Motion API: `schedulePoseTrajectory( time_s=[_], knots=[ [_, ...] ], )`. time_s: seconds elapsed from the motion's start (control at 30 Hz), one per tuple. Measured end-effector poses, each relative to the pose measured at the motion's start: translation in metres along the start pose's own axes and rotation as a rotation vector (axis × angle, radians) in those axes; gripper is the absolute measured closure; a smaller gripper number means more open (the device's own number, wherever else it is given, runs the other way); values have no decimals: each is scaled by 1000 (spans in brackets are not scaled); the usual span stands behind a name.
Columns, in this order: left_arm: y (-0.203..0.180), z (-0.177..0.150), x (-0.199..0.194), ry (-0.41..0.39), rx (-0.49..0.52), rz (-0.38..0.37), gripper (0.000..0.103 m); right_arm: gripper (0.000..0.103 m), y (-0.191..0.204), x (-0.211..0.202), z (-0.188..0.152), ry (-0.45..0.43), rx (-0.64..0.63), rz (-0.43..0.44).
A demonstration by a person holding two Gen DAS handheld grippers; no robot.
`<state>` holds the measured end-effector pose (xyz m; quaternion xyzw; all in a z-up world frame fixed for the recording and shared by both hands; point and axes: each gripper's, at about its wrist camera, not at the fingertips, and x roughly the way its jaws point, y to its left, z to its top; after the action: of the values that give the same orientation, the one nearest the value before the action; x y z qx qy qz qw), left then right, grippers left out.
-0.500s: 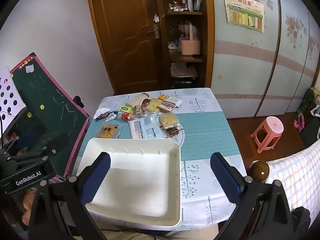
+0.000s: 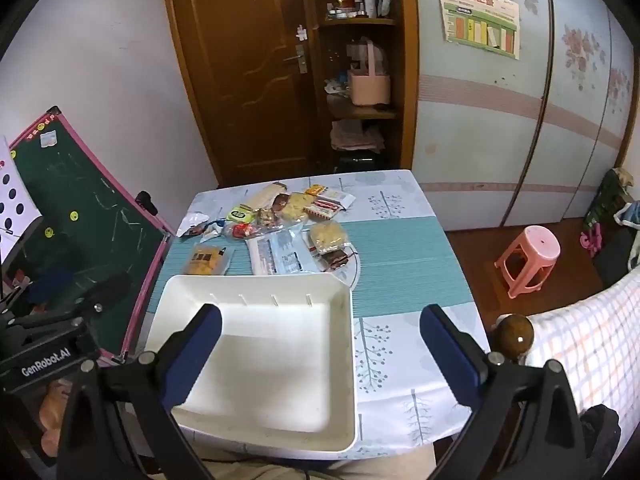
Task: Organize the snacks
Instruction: 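Move both tools forward over the white tray toward the snack pile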
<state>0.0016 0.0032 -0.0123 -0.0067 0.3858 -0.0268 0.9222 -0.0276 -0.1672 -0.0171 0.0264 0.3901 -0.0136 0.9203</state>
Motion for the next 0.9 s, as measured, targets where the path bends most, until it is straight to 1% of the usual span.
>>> schedulePoseTrajectory(
  time_s=[0.13, 0.3, 0.67, 0.83, 0.9],
  knots=[
    [-4, 1, 2, 2, 10, -15, 0, 3, -7, -1, -1, 2, 13, 9],
    [-9, 7, 3, -5, 23, -12, 0, 3, -13, -1, -2, 6, 20, 17],
    [-8, 9, 9, 3, 27, -23, 0, 3, -10, 8, 0, 9, 10, 19],
    [-8, 9, 10, 14, 27, -58, 0, 3, -10, 8, 0, 9, 9, 17],
    [-10, 9, 9, 14, 34, -60, 0, 3, -11, 8, 1, 8, 10, 16]
  ],
)
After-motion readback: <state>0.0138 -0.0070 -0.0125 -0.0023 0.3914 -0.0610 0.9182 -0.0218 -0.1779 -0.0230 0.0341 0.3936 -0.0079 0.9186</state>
